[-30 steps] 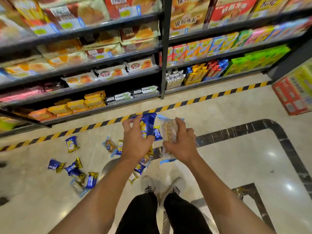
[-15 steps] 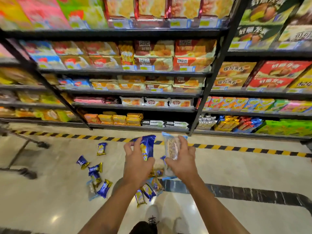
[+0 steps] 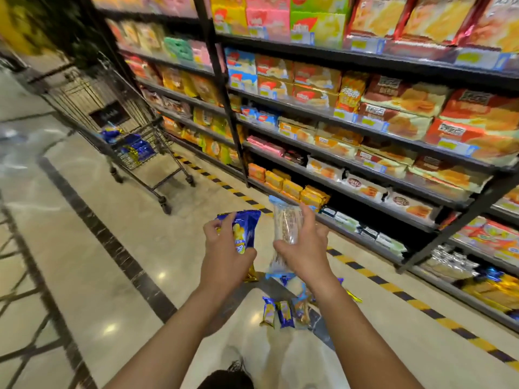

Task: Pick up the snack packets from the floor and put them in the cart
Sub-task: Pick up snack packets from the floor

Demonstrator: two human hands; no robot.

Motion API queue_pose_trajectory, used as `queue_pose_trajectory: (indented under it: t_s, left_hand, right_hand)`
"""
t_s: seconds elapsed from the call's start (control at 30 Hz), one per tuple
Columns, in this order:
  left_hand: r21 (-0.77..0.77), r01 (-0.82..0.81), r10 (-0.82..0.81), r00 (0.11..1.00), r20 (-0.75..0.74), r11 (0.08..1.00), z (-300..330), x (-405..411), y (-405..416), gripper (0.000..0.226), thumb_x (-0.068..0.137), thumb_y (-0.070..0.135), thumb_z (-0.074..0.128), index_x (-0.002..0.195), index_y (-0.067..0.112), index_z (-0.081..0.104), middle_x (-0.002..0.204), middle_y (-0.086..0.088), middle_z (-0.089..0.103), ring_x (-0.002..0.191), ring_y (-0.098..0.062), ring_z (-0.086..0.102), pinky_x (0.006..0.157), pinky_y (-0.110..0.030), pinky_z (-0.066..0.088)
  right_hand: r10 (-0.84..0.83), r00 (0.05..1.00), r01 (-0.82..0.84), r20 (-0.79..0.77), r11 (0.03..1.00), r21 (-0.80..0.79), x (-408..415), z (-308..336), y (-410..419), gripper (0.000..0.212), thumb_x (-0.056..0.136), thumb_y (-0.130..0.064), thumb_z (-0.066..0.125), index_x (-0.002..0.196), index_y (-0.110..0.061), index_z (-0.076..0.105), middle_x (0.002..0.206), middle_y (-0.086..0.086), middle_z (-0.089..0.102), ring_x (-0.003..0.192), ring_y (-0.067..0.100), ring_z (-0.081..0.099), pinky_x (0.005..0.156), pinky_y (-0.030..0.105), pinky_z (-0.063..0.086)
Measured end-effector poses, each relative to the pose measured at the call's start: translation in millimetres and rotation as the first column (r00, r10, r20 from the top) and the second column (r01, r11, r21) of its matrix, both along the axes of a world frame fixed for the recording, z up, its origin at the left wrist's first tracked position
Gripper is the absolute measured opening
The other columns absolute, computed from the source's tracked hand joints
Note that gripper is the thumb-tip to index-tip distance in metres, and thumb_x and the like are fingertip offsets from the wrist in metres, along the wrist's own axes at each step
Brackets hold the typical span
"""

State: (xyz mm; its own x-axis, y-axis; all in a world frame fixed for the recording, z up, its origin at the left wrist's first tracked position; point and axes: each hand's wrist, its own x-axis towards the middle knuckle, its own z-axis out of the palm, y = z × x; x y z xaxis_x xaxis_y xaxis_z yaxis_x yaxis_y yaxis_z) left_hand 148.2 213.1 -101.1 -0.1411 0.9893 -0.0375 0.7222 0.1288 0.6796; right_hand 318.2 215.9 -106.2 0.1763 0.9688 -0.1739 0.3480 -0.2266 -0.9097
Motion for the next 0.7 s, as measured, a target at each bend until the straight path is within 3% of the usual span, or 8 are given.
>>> queue_pose_trajectory:
  t_s: [0.33, 0.53, 0.7]
  left_hand:
    - [0.066, -0.209, 0.201, 0.974, 0.105, 0.976, 18.7, -114.0, -8.3, 0.078, 0.075, 0.028, 0.067, 0.145, 0.034, 0.034, 0.131, 0.012, 0.022, 0.108, -0.02, 0.057, 0.088, -0.044, 0.056]
    - [0.104, -0.287, 0.275, 0.955, 0.114, 0.952, 19.2, -204.1, -0.1, 0.078, 0.078, 0.025, 0.07, 0.147, 0.032, 0.034, 0.131, 0.012, 0.023, 0.108, -0.021, 0.057, 0.088, -0.043, 0.056]
    - [0.084, -0.334, 0.324, 0.939, 0.116, 0.939, 12.0, -278.4, 6.9, 0.078, 0.082, 0.022, 0.071, 0.148, 0.03, 0.032, 0.136, 0.009, 0.022, 0.113, -0.02, 0.052, 0.086, -0.033, 0.05]
  right_hand:
    - [0.225, 0.97, -0.223, 0.092, 0.974, -0.034, -121.1, 22.7, 22.9, 0.096, 0.079, -0.026, 0.074, 0.152, -0.039, 0.014, 0.119, 0.0, 0.02, 0.132, 0.024, 0.021, 0.09, 0.03, 0.03]
    - [0.303, 0.943, -0.3, 0.137, 0.953, -0.039, -215.3, 32.4, 40.0, 0.097, 0.077, -0.023, 0.074, 0.152, -0.039, 0.014, 0.115, -0.001, 0.018, 0.131, 0.026, 0.024, 0.089, 0.026, 0.03]
    - [0.303, 0.934, -0.307, 0.189, 0.952, -0.009, -293.7, 34.1, 60.2, 0.098, 0.074, -0.026, 0.075, 0.15, -0.04, 0.015, 0.114, 0.0, 0.022, 0.126, 0.026, 0.027, 0.088, 0.027, 0.032]
